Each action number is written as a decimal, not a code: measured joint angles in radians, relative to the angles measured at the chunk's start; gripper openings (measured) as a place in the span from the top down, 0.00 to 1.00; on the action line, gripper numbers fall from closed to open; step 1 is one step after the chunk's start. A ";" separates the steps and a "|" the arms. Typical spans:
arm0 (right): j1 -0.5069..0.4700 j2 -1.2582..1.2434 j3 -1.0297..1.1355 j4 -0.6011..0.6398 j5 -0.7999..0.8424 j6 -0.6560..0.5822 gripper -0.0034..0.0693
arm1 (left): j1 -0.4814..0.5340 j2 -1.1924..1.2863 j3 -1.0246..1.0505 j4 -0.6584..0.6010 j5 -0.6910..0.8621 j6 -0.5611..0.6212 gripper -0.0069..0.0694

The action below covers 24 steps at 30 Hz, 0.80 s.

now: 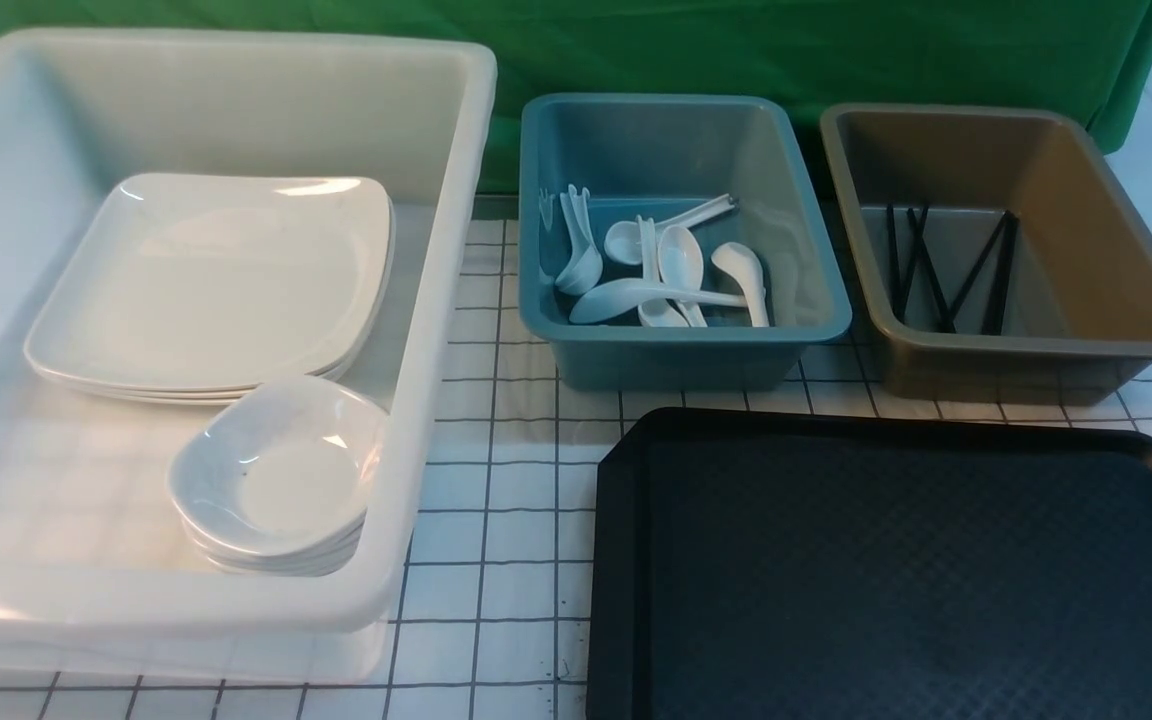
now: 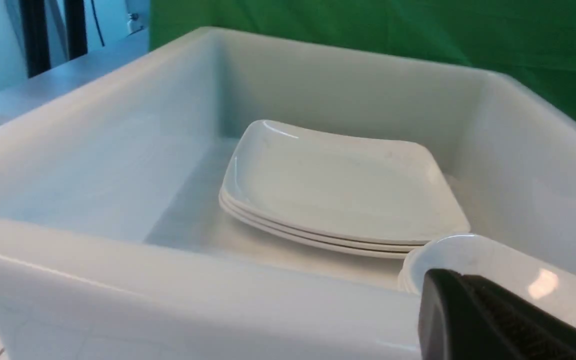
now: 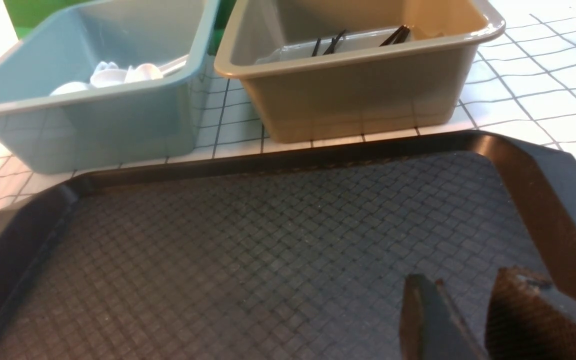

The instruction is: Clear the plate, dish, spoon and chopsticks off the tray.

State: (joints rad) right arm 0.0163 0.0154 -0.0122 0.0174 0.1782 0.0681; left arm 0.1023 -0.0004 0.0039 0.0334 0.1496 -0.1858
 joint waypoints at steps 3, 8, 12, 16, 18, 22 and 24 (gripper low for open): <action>0.000 0.000 0.000 0.000 0.000 0.000 0.62 | 0.005 0.000 0.001 -0.005 0.047 0.000 0.90; 0.000 0.000 0.000 0.000 0.000 0.000 0.62 | -0.022 0.000 0.001 -0.007 0.069 0.004 0.90; 0.000 0.000 0.000 0.000 0.000 0.000 0.62 | -0.088 0.000 0.001 -0.006 0.084 0.023 0.90; 0.000 0.000 0.000 0.000 0.000 0.000 0.62 | -0.082 0.000 0.001 -0.011 0.085 0.029 0.90; 0.000 0.000 0.000 0.000 0.000 0.000 0.62 | -0.039 0.000 0.001 -0.020 0.085 0.029 0.90; 0.000 0.000 0.000 0.000 0.000 0.000 0.62 | -0.004 0.000 0.001 -0.024 0.085 0.031 0.90; 0.000 0.000 0.000 0.000 0.000 0.000 0.62 | -0.004 0.000 0.001 -0.025 0.085 0.036 0.90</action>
State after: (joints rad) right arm 0.0163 0.0154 -0.0122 0.0174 0.1782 0.0681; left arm 0.0979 -0.0004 0.0050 0.0082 0.2345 -0.1493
